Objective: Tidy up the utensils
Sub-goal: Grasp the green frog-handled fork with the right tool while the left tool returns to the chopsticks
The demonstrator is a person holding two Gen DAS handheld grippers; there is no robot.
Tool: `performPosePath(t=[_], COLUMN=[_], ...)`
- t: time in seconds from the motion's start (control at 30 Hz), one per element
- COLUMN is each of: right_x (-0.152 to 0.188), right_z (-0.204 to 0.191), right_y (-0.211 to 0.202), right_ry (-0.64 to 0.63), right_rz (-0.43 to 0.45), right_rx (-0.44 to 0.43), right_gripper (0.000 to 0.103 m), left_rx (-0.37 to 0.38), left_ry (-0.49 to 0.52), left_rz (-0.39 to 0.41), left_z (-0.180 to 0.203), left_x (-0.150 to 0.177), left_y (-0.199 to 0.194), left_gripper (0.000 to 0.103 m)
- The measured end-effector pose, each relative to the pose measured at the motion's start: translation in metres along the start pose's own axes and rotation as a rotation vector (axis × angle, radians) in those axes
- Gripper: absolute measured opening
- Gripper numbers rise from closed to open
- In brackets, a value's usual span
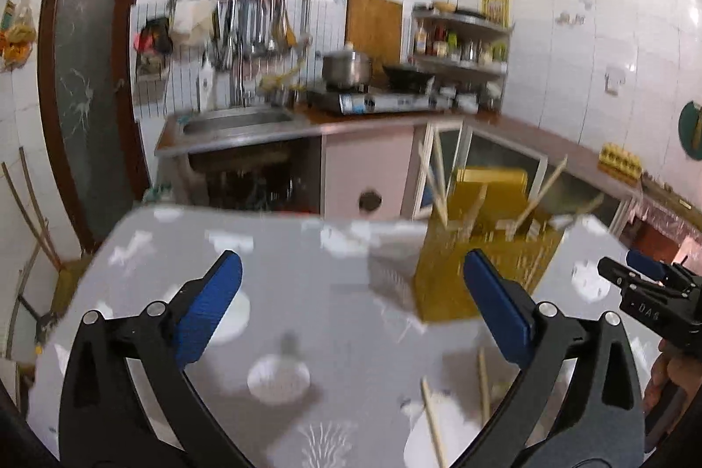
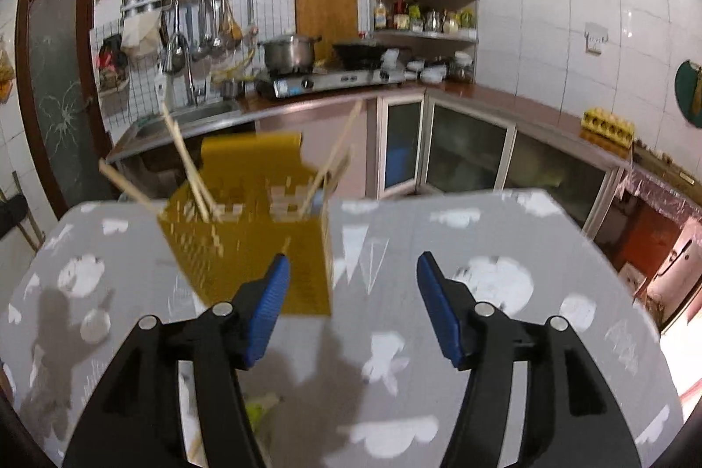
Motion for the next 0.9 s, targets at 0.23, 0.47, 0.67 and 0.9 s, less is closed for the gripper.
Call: performPosePath(t=[0.23,0.47,0.67,0.9], right_x=[0.057,0.093,0.109,0.11], right_z=[-0.005,-0.018,-0.033,-0.047], right_y=[0.022,0.031,0.035,0.035], right_ry=[0.023,0.027,0.006,0.007], right_rz=[-0.11,-0.183,-0.231,-0.258], right_rx=[-0.015,-0.031,-0.046,-0.059], right_gripper=[0.06,0.06,0.06,0.059], left_rx=[-0.008,-0.026,-0.036,-0.051], left_ry=[-0.034,-0.004,-0.005,-0.034], left_rz=[-0.134,-0.194,-0.218,-0.228], left_z=[-0.012,-0.009,-0.012,-0.023], left_x=[0.058,0.093,0.104,0.104], left_y=[0.028,0.036,0.039,0.041], left_gripper=[0.098,0.098,0.098,0.098])
Point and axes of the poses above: each gripper's, at about its wrist camera, not at the fingertips, and y roughly the way its jaws point, z to its right, x to its underside, the point moved 7 cm from there along y, roughly the way its jaws point, and after that the axes turned 2 degrees about y, right-handed, at the moved point
